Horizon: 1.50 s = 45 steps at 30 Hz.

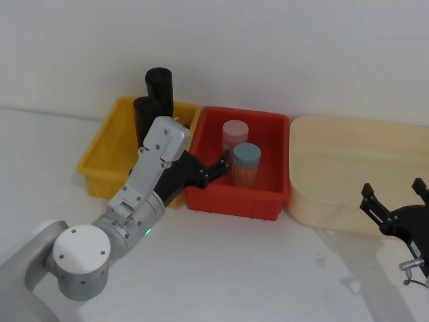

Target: Pick up the garbage bag with the one hand and transfer it to the other hand.

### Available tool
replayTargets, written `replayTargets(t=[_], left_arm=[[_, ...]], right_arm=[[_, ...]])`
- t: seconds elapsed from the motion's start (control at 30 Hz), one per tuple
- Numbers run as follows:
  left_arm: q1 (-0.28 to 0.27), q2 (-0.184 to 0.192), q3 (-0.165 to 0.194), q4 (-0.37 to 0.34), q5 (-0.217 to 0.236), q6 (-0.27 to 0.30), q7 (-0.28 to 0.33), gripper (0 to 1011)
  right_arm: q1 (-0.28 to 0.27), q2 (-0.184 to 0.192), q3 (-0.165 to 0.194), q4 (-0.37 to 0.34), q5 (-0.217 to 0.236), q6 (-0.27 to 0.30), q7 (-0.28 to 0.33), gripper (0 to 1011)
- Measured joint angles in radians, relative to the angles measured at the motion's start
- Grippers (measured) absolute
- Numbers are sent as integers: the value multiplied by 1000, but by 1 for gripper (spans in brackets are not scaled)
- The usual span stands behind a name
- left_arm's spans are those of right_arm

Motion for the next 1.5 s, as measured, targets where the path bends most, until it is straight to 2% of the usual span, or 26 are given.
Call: replayTargets(t=[1.5], left_arm=[[0, 0, 0, 0, 0, 0, 0, 1000]], right_arm=[[0, 0, 0, 0, 0, 0, 0, 1001]])
